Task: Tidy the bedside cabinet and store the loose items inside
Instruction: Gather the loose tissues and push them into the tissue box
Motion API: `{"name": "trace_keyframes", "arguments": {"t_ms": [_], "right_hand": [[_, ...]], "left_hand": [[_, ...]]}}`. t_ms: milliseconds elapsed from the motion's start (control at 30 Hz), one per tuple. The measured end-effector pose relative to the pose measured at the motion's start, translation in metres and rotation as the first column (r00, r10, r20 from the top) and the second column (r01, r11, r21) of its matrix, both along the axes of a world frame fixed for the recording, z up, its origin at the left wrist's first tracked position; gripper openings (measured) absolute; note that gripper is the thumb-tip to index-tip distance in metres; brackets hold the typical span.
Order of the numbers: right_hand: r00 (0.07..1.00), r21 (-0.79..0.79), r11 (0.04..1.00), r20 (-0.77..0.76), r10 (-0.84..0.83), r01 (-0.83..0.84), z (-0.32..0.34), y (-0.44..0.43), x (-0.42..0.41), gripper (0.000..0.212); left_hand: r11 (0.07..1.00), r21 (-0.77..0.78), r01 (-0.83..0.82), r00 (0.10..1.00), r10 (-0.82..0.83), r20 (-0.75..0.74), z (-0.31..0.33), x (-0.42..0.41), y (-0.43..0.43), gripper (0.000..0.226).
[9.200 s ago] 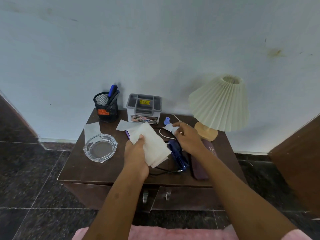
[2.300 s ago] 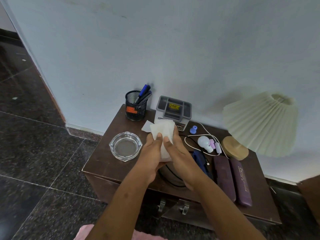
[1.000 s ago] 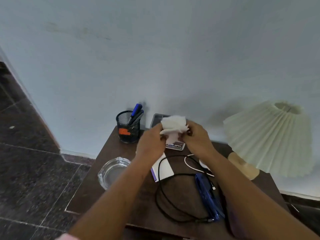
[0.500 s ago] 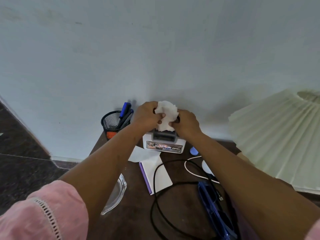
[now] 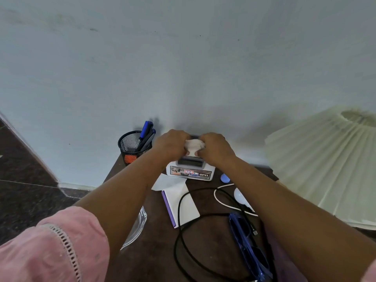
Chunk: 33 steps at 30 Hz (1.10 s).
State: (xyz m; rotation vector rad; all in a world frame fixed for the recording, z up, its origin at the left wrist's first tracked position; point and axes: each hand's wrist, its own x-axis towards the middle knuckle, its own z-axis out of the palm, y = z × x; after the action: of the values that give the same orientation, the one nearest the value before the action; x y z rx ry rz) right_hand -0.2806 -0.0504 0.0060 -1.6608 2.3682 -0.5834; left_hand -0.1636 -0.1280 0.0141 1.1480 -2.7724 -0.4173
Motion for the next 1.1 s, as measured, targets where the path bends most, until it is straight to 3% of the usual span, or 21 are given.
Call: {"name": "trace_keyframes", "arguments": {"t_ms": [167, 367, 500, 600, 700, 800, 900, 967, 1100], "right_hand": [[0.993, 0.040, 0.999, -0.113, 0.039, -0.035, 0.001, -0.001, 0.004, 0.026], [0.999, -0.160, 0.987, -0.042, 0.028, -0.034, 0.007, 0.006, 0.004, 0.020], [0.995, -0.067, 0.996, -0.092, 0.045, -0.052, 0.001, 0.006, 0.005, 0.025], [0.998, -0.087, 0.996, -0.045, 0.033, -0.037, 0.003, 0.007, 0.003, 0.024], [0.999, -0.142, 0.989, -0.012, 0.034, -0.036, 0.006, 0.008, 0.005, 0.033], [0.992, -0.198, 0.979, -0.129, 0.015, -0.041, 0.004, 0.016, 0.011, 0.047], [0.953, -0.041, 0.997, -0.297, 0.056, -0.071, -0.007, 0.026, 0.020, 0.052], [0.961, 0.102, 0.994, -0.270, 0.066, -0.039, -0.013, 0.032, 0.022, 0.056], [0.984, -0.061, 0.998, -0.176, -0.035, 0.025, 0.003, 0.041, 0.016, 0.064]], "left_hand": [[0.998, -0.058, -0.018, 0.998, 0.015, -0.054, 0.000, 0.000, 0.005, 0.029], [0.991, -0.110, -0.082, 0.960, 0.048, -0.277, 0.001, 0.010, 0.006, 0.023], [0.984, -0.156, -0.084, 0.978, 0.051, -0.200, -0.006, 0.007, 0.009, 0.022], [0.981, -0.179, -0.078, 0.992, 0.058, -0.115, -0.010, 0.005, 0.011, 0.031], [0.979, -0.189, -0.079, 0.980, 0.042, -0.195, -0.010, 0.010, 0.014, 0.036], [0.969, -0.235, -0.078, 0.963, 0.012, -0.271, -0.010, 0.018, 0.020, 0.047], [0.981, -0.188, -0.049, 0.989, 0.021, -0.149, -0.013, 0.024, 0.031, 0.056], [0.986, -0.162, -0.032, 0.999, 0.029, -0.024, -0.015, 0.026, 0.038, 0.066], [0.973, -0.216, -0.078, 0.992, 0.053, -0.117, 0.000, 0.032, 0.044, 0.072]]}}
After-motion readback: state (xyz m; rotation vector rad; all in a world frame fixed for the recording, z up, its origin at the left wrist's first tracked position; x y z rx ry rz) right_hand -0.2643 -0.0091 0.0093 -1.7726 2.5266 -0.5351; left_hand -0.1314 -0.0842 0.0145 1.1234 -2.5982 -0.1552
